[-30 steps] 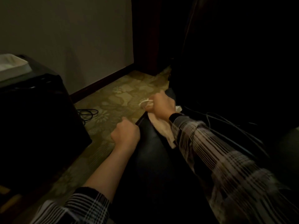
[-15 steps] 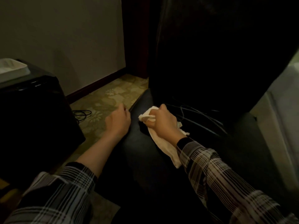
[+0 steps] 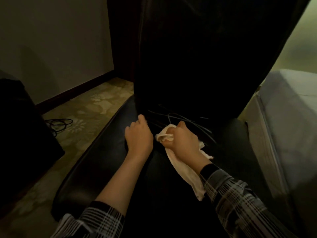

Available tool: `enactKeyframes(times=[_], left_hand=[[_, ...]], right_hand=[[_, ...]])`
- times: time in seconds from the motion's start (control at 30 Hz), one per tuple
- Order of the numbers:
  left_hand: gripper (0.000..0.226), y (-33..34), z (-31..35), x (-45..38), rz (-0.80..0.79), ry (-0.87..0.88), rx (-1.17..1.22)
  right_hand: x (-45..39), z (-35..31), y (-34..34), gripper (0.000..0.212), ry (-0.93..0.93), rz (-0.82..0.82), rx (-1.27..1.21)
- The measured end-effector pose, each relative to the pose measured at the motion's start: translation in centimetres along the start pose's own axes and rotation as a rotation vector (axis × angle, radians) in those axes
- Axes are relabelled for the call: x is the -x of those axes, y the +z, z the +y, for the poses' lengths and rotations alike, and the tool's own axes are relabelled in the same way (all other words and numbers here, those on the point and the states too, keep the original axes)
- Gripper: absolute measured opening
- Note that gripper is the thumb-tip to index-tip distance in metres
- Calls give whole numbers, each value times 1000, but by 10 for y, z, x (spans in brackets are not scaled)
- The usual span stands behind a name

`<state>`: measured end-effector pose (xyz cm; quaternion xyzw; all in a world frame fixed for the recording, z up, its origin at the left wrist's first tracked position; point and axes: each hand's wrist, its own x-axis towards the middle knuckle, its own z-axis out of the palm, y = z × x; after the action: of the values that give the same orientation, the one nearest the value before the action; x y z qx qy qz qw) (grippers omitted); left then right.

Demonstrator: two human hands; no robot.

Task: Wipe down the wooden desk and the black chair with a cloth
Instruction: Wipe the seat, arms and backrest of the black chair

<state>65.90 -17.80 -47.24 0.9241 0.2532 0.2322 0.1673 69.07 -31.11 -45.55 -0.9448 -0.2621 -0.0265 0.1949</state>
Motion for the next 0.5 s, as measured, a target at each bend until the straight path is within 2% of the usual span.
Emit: enactKeyframes(times=[0.23, 0.4, 0.5], left_hand=[[19, 2, -8, 1, 42, -21, 91], [20, 3, -10, -4, 3, -8, 69], [18, 2, -6, -2, -15, 4, 26]], right_hand=[[-71, -17, 10, 30, 70, 56, 9], [-25, -9, 11, 32, 30, 46, -53], [-18, -8, 12, 32, 41, 95, -13]])
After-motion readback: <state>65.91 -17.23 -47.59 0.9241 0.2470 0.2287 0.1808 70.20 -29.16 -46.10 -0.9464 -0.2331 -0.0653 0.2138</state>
